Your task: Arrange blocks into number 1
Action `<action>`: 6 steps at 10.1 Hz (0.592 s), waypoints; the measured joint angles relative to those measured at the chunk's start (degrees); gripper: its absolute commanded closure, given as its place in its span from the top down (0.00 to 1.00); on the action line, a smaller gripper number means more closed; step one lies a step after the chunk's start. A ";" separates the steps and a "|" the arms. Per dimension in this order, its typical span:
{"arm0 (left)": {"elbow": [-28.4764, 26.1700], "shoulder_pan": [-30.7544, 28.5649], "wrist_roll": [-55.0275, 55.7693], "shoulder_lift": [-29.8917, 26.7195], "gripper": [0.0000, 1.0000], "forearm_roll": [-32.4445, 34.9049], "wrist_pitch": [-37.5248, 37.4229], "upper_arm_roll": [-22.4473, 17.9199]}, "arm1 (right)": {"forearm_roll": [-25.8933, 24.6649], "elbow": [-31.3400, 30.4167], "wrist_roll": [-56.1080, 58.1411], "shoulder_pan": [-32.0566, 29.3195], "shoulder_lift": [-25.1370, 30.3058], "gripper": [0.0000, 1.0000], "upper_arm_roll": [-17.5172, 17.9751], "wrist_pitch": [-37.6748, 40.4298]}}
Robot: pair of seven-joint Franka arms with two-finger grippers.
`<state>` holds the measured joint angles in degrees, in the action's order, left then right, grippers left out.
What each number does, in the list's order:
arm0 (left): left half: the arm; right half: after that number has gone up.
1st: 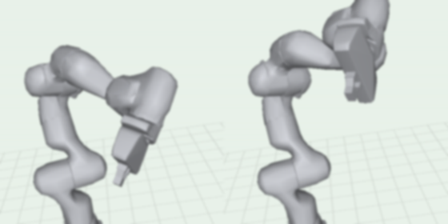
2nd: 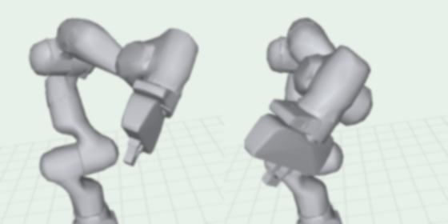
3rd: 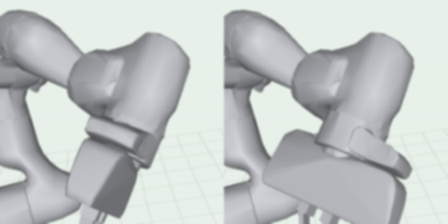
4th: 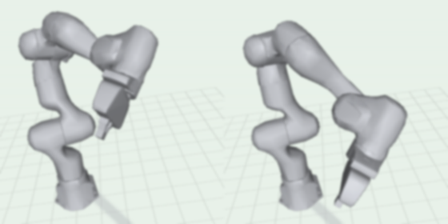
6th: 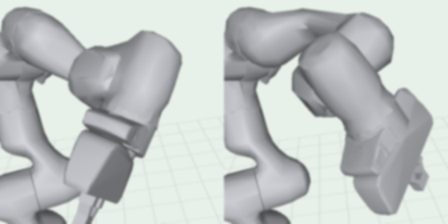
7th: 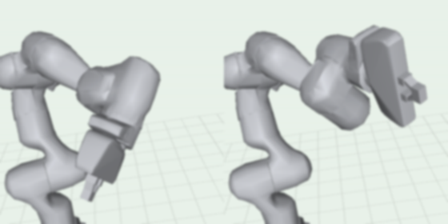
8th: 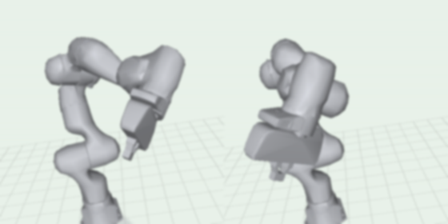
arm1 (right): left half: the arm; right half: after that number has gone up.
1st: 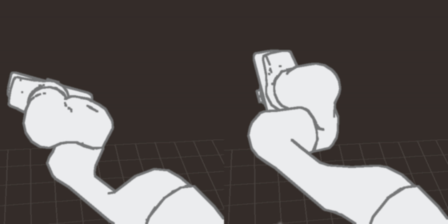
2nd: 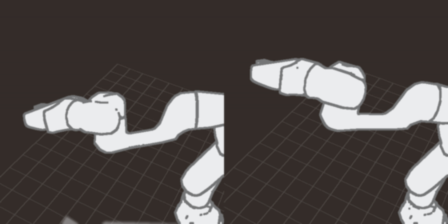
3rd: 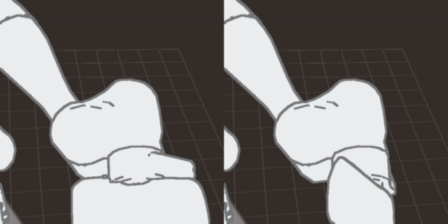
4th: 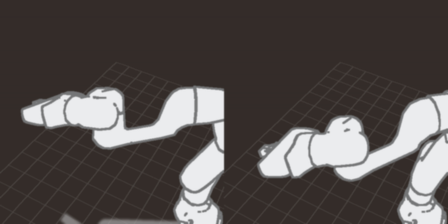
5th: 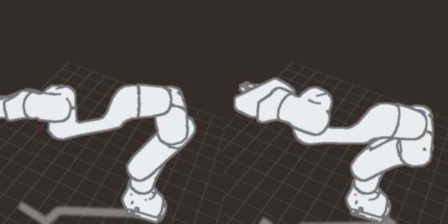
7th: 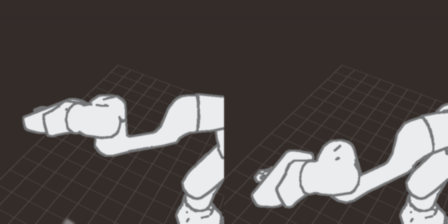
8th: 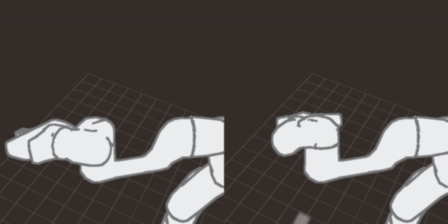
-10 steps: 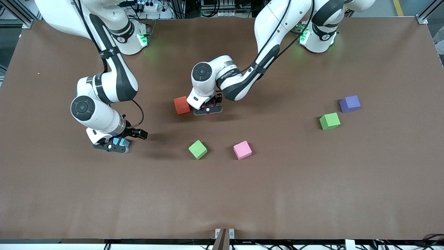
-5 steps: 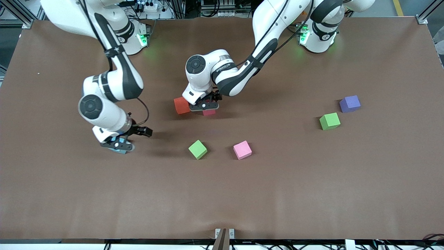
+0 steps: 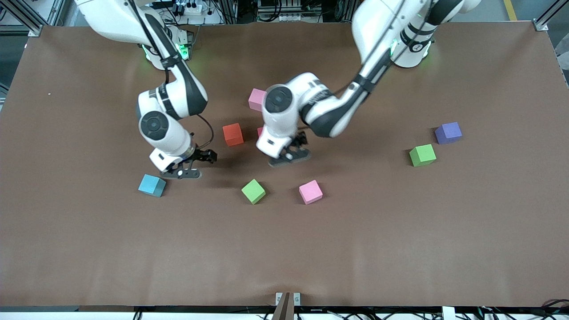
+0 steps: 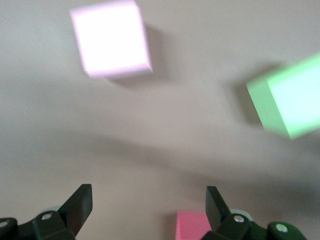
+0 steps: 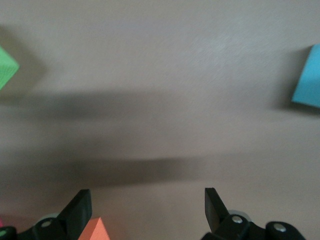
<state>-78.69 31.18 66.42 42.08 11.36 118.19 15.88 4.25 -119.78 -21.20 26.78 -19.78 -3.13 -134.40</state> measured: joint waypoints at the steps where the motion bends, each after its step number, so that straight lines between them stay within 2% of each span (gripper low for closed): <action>1: -0.09 -3.32 -0.90 0.06 1.00 0.00 -0.06 -0.03 | 0.26 -0.99 -0.02 1.47 0.60 1.00 0.13 0.00; 3: -0.28 -7.75 -3.37 0.24 1.00 0.00 0.68 0.02 | 0.45 -3.25 -0.36 3.11 2.42 1.00 2.99 0.00; 6: -0.58 -8.71 -3.49 1.28 1.00 0.00 8.00 -0.12 | 0.55 -5.70 -3.36 3.85 4.17 1.00 7.97 -0.01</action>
<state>-79.26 22.47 62.93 43.36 11.36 126.20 15.75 4.80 -125.49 -24.57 30.63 -15.60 4.84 -134.41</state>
